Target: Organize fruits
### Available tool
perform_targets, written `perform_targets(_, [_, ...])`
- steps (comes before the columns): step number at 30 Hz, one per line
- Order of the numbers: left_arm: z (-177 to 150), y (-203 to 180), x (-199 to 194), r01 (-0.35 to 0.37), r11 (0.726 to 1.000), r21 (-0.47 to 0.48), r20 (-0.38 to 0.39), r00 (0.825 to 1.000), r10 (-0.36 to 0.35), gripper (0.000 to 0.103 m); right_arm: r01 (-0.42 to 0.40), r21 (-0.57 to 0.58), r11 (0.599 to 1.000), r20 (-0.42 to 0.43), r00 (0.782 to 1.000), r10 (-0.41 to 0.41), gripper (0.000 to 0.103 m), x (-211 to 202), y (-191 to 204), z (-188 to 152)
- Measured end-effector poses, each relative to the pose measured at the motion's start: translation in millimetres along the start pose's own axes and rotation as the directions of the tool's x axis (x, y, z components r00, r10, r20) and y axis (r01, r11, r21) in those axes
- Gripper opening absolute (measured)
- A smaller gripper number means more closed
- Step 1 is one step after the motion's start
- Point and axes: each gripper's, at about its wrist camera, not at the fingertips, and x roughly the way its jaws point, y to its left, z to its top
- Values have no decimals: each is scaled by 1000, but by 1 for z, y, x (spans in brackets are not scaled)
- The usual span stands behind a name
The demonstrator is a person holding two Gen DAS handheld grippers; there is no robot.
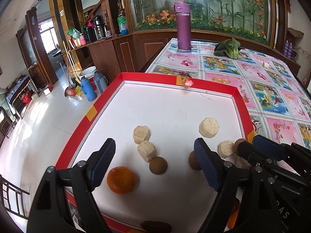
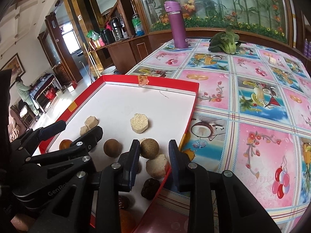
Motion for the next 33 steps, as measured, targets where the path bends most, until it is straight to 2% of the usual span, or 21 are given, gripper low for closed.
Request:
perform_targets(8, [2,-2,-6,-22,1000,-6,21,1000,22,93,-3,20,1000,28,1000,3,36,-7,-8,1])
perform_targets(15, [9,-2,-24,-47,998,-29,81,996,49,103,8,42,999,50,999,-11,39,-15,-19,-1])
perform_targets(21, [14,-3,-45,-22,997,-69,163,986,33,103,42,42,998,84,995,-45,42,-25,-26,-1])
perform_targets(25, [12,-11,-58,3,999,-39,223,975,6,103,66,33,997,120,990,-69,45,-34,-29,-1])
perform_targets(27, [12,-15,-62,11,1000,-21,236,972,-6,103,81,17,997,142,986,-83,45,-39,-27,0])
perform_targets(33, [16,-20,-72,-21,999,-34,255,966,29,103,111,-32,993,220,970,-102,55,-60,-18,1])
